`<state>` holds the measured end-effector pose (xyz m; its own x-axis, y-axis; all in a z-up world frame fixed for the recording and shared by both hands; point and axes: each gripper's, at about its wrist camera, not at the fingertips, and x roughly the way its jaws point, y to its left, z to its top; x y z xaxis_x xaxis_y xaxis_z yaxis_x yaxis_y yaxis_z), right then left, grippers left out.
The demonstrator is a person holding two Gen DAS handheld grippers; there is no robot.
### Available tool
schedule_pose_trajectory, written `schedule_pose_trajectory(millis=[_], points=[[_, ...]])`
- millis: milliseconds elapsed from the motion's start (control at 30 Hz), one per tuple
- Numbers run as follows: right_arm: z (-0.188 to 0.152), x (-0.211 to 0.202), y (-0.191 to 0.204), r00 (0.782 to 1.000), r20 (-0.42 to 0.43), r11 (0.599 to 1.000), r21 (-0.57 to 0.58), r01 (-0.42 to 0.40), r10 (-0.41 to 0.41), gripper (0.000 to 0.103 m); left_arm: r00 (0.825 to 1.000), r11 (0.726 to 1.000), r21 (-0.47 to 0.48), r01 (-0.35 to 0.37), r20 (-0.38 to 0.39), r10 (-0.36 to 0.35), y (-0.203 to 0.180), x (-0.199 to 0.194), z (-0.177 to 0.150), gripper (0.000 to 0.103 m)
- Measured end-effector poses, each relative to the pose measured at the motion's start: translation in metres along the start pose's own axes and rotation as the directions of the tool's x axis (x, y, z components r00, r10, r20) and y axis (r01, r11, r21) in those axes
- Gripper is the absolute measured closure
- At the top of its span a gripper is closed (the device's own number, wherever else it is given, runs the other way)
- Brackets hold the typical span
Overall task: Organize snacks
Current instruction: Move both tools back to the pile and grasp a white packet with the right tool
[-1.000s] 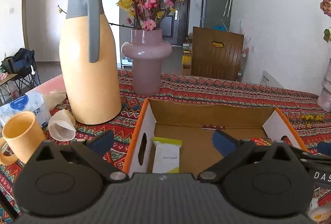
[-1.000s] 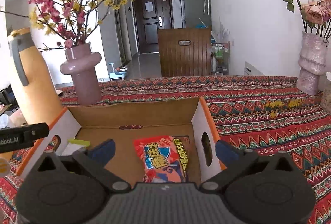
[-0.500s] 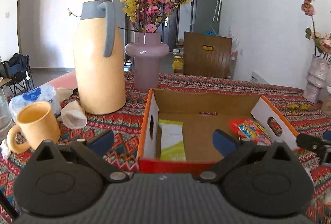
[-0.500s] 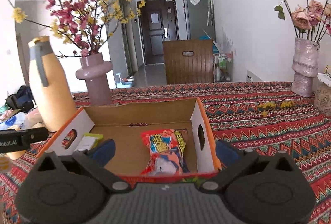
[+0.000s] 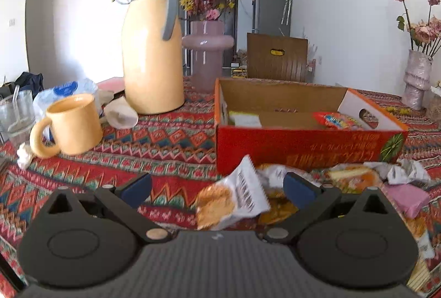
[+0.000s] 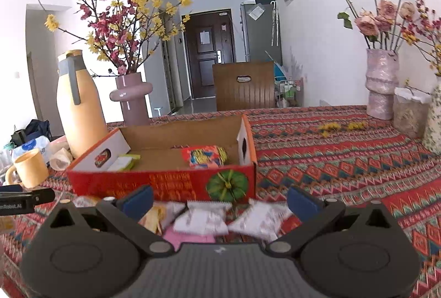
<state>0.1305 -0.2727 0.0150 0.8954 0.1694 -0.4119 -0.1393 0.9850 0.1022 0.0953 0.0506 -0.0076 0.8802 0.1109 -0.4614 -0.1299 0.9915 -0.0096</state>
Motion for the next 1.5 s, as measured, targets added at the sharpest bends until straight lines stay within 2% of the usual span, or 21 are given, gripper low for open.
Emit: schedule_pose_trajectory(millis=[333,600,1233,1500], points=[[-0.039,-0.018,-0.011,0.999,-0.008,0.999,0.015,0.034,-0.033,0.000,1.000,0.999,-0.036,-0.002,0.013,0.003,0.009,0.008,-0.012,0.000],[-0.049,-0.015,-0.016,0.999,-0.018,0.998,0.040,0.049,-0.049,0.000,1.000,0.998,-0.057,0.007,0.015,-0.006,0.012,0.007,-0.014,0.000],[-0.051,-0.012,-0.020,0.997,-0.038,0.997,0.043,0.071,-0.069,0.000,0.999,0.996,-0.075,0.038,-0.015,-0.040,0.015,0.012,-0.015,0.000],[-0.027,0.021,-0.031,0.992,-0.082,0.993,0.063,0.101,-0.095,0.000,0.999,0.996,-0.077,0.039,-0.025,-0.041,0.016,0.014,-0.015,0.000]])
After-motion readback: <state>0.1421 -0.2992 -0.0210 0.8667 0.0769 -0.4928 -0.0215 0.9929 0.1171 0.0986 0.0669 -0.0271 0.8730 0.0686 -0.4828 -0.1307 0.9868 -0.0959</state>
